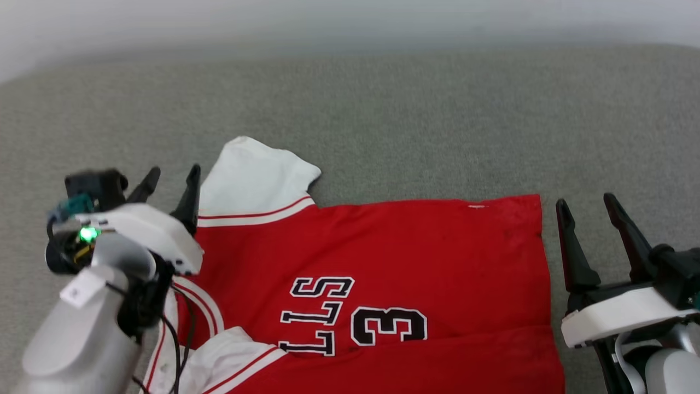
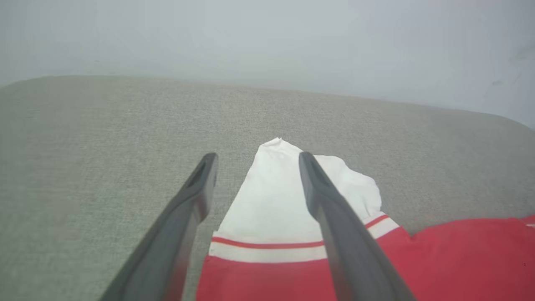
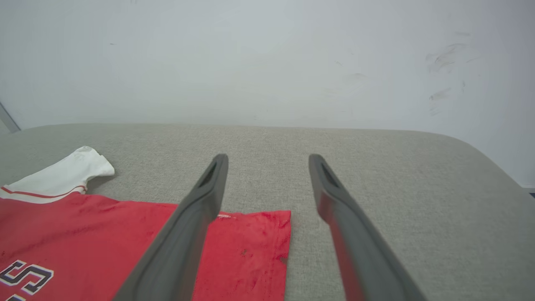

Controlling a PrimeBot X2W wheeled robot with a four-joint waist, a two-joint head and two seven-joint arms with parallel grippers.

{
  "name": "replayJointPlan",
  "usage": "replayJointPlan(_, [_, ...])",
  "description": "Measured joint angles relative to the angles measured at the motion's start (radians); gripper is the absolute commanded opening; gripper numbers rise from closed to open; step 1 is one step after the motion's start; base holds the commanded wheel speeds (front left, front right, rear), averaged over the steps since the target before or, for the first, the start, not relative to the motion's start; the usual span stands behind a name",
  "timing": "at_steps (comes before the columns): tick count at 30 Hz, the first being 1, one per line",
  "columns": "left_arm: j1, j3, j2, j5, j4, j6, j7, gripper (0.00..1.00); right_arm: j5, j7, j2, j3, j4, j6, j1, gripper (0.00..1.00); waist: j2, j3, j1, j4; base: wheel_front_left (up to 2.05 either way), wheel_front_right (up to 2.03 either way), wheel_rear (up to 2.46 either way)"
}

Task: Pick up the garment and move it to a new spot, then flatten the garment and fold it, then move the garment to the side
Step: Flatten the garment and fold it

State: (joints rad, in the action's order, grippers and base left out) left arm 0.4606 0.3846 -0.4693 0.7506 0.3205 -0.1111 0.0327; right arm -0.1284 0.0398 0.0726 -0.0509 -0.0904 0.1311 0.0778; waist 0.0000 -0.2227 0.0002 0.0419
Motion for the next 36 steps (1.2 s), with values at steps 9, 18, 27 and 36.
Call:
replayJointPlan(9, [0.229, 0.028, -0.064, 0.086, 0.133, 0.115, -0.309, 1.0, -0.008, -0.003, -0.012, 0.028, -0.005, 0.0, 0.043, 1.0, 0.0, -0.125, 0.0, 0.066, 0.0, 0.0, 0.0])
replayJointPlan(18, [0.378, 0.075, -0.141, 0.146, 0.211, 0.154, -0.671, 1.0, -0.033, 0.02, -0.018, 0.042, 0.029, 0.0, 0.067, 1.0, 0.0, -0.204, 0.0, 0.135, 0.0, 0.0, 0.0])
replayJointPlan(27, [0.427, 0.097, -0.176, 0.177, 0.203, 0.134, -0.851, 0.0, -0.095, 0.025, -0.02, 0.046, 0.075, 0.0, 0.084, 1.0, 0.0, -0.252, -0.0004, 0.174, 0.0, 0.0, 0.0])
replayJointPlan(36, [0.41, 0.1, -0.147, 0.169, 0.196, 0.129, -0.786, 0.0, -0.224, -0.125, 0.049, 0.067, 0.133, 0.0, 0.146, 1.0, 0.0, -0.232, -0.0003, 0.164, 0.0, 0.0, 0.0])
